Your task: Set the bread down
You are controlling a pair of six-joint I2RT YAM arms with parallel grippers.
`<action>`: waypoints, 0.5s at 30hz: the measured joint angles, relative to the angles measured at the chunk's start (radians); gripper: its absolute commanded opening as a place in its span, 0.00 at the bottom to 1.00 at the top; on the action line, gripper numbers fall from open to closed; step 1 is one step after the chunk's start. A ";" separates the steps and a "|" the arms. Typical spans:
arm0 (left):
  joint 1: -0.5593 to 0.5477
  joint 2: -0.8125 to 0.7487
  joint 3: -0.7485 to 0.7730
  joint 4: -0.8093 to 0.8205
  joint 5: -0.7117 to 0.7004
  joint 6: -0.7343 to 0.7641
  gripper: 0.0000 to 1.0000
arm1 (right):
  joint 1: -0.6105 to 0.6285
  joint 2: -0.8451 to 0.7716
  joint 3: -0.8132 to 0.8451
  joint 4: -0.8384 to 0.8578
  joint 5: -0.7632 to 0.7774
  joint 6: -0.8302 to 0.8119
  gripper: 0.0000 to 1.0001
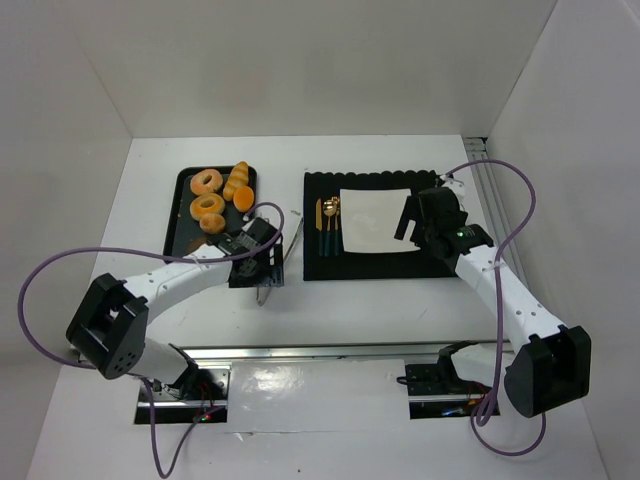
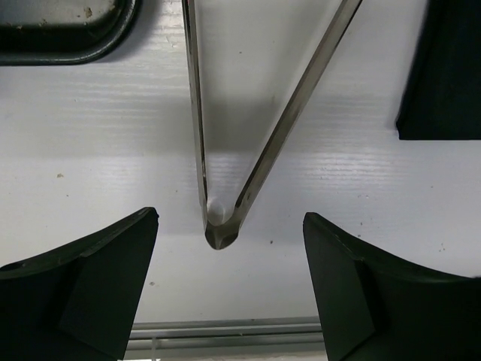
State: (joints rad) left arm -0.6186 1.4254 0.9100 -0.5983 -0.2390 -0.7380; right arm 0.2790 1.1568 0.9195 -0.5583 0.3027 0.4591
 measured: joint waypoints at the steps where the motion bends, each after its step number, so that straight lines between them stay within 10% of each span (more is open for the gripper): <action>1: 0.000 0.007 0.000 0.005 -0.002 0.000 0.91 | 0.002 0.000 0.000 0.000 0.000 -0.002 1.00; 15: -0.006 0.212 0.051 0.060 -0.043 -0.023 0.90 | 0.029 -0.025 0.000 0.003 -0.005 -0.007 1.00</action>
State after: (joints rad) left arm -0.6250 1.6375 0.9607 -0.5381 -0.2821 -0.7605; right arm 0.3080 1.1316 0.9195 -0.5549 0.2981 0.4522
